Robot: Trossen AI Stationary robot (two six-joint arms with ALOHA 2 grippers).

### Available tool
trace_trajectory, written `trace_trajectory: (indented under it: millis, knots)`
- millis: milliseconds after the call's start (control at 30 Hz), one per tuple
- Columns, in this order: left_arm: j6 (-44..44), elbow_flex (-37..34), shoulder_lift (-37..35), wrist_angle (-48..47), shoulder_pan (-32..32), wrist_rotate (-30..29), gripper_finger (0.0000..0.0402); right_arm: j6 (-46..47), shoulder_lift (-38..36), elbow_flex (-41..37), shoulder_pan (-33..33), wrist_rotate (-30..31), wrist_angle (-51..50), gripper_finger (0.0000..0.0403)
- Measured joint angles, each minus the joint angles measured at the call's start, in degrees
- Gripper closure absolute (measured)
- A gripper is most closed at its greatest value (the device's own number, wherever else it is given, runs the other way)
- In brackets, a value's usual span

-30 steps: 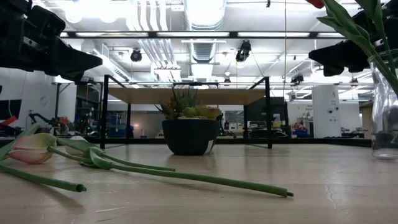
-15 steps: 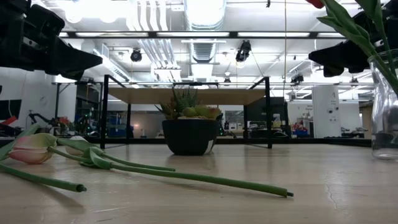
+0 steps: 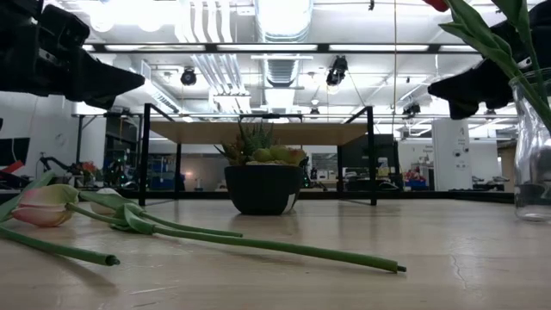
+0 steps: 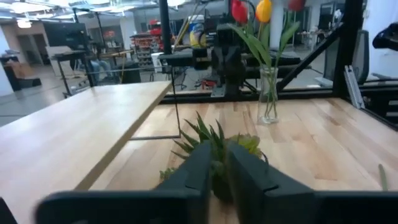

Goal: Pick and place flowers into a vace then onto a shelf
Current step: Put the white flower into the left transparent vase

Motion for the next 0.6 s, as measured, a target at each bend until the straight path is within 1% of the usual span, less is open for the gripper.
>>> trace_trajectory:
  millis: [67,133,200,300,367,433,600]
  knots:
    - [-0.55,0.0,0.11,2.05,0.0,0.0,0.0332,-0.91,0.0,0.0,0.0,0.11,0.02,0.0374]
    - [-2.07,0.0,0.38,6.02,-0.01,0.01,0.029,-2.1,-0.01,0.0,0.02,0.96,0.4,0.0374]
    - [-3.97,0.0,1.06,12.16,0.0,0.01,0.0252,-3.26,-0.03,0.0,0.0,2.63,0.92,0.0374]
    - [-1.86,0.0,2.37,24.07,-0.02,0.02,0.0214,-5.0,-0.06,0.0,0.0,5.04,1.03,0.0374]
    - [-1.23,0.02,3.35,30.93,0.0,0.02,0.0203,-5.83,-0.04,0.0,-0.02,6.32,1.03,0.0374]
    - [-1.27,0.02,4.12,35.1,0.0,0.02,0.0198,-6.63,-0.04,0.0,0.0,7.43,1.03,0.0374]
    - [-3.86,0.07,6.83,36.4,0.0,0.02,0.0196,-8.31,-0.05,0.0,0.02,7.77,1.0,0.0374]
